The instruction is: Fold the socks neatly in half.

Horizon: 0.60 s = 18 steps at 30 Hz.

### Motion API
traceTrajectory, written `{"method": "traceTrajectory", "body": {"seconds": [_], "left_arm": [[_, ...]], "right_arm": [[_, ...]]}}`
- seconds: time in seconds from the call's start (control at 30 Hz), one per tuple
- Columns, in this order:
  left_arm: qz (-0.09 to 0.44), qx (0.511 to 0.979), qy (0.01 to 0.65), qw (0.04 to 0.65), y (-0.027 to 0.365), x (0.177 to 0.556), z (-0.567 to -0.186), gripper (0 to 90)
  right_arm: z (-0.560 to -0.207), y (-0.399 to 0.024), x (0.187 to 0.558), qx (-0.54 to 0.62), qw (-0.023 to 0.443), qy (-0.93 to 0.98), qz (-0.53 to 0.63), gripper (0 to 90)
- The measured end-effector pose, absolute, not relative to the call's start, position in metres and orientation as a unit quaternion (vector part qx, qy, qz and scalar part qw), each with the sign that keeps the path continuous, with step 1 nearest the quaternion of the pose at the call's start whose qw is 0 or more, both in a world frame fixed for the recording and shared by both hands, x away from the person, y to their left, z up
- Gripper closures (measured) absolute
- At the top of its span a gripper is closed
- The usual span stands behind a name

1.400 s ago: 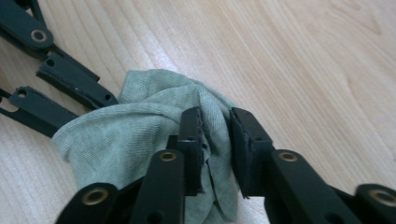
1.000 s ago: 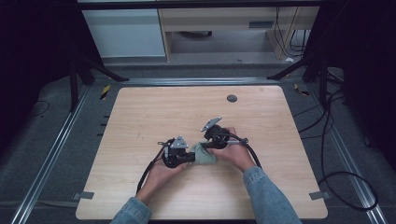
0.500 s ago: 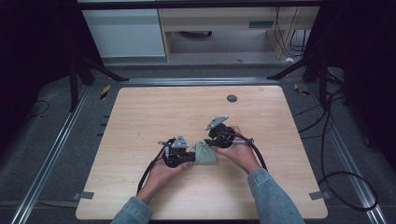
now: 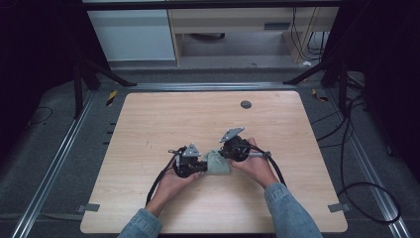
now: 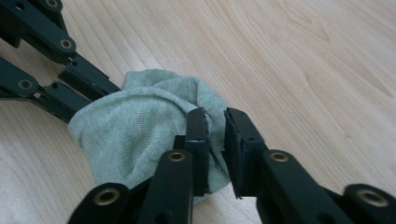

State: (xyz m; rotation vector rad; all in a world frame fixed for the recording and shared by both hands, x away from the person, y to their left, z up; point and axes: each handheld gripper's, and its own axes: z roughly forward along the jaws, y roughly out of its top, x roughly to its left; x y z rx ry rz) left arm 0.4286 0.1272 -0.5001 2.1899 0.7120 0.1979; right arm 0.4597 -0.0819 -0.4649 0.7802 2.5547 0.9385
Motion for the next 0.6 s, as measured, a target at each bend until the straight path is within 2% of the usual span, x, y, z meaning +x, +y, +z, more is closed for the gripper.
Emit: {"method": "traceTrajectory", "body": {"seconds": [0.03,0.13,0.23,0.27,0.33,0.4,0.6], "left_arm": [[0.078,0.867,0.282,0.403,0.1272,0.4286,-0.5001,80.4],[0.079,0.867,0.281,0.403,0.1271,0.4286,-0.5,80.4],[0.079,0.867,0.282,0.403,0.1271,0.4286,-0.5001,80.4],[0.079,0.867,0.281,0.403,0.127,0.4286,-0.5,80.4],[0.08,0.868,0.281,0.402,0.1269,0.4285,-0.4999,80.4],[0.079,0.868,0.281,0.402,0.127,0.4286,-0.5,80.4],[0.077,0.867,0.281,0.404,0.1276,0.429,-0.5002,80.5]], "right_arm": [[-0.4649,-0.0819,0.4597,0.272,0.155,0.891,0.327,78.3],[-0.4695,-0.079,0.461,0.271,0.142,0.894,0.327,69.8],[-0.4709,-0.0778,0.4608,0.274,0.138,0.895,0.324,68.9],[-0.472,-0.0772,0.4606,0.273,0.133,0.896,0.323,79.2],[-0.4725,-0.077,0.4603,0.269,0.132,0.898,0.322,86.1],[-0.4727,-0.0768,0.4603,0.265,0.129,0.899,0.322,89.4],[-0.4728,-0.0782,0.4615,0.27,0.142,0.899,0.314,90.0]]}}
